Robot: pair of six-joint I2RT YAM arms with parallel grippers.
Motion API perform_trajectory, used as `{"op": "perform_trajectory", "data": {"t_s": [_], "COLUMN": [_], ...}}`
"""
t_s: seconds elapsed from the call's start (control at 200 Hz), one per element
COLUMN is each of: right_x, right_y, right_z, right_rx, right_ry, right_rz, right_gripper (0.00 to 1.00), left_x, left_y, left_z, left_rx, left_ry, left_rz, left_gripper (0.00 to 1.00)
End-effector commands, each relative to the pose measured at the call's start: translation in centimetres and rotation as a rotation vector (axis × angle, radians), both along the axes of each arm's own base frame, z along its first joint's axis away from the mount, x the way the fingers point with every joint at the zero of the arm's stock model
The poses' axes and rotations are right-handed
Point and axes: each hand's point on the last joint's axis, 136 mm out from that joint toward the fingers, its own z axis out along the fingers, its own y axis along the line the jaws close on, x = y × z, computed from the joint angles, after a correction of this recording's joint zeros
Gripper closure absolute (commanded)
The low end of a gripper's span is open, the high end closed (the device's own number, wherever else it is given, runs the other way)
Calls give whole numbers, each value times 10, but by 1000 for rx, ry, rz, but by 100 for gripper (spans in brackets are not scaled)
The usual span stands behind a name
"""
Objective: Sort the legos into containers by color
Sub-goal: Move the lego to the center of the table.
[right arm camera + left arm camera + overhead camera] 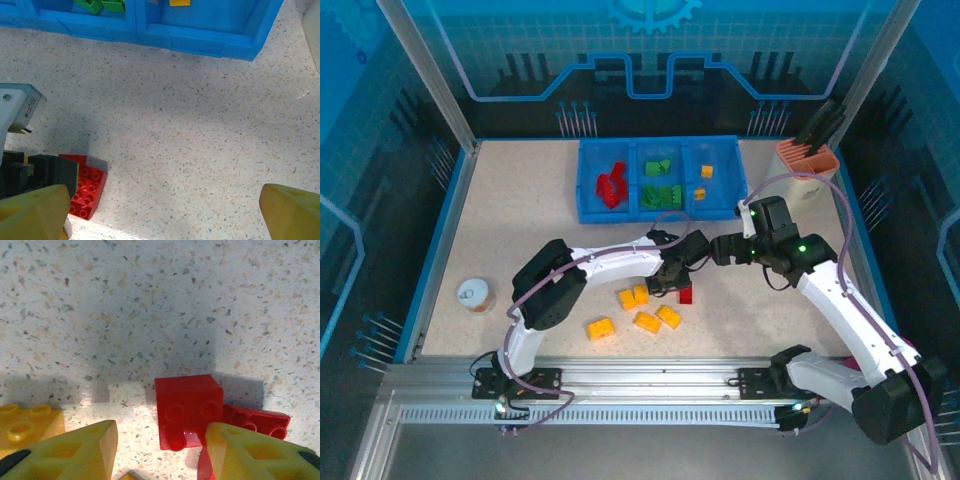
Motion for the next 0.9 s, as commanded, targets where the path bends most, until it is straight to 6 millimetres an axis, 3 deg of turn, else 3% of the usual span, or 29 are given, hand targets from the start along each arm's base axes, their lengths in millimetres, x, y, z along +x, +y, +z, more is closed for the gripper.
{"op": "perform_trajectory", "data": {"t_s": [0.0, 0.315, 0.595, 0.896], "right_x": [-7, -7, -7, -8], "right_y": [20, 21, 23, 23], "right_z": [-5, -6, -7, -7], "right_rx": [81, 82, 87, 93], "right_ry": [41, 49, 55, 54], "right_rz": [68, 74, 80, 83], "right_gripper": [1, 1, 1, 0], "left_x": [5, 5, 23, 29], "left_y": [-19, 14, 40, 24], "left_z": [-18, -30, -14, 7], "left_rx": [-34, 10, 53, -13], "left_ry": [8, 52, -7, -30], "left_rz": [-37, 45, 73, 37], "left_gripper": [48, 48, 48, 48]}}
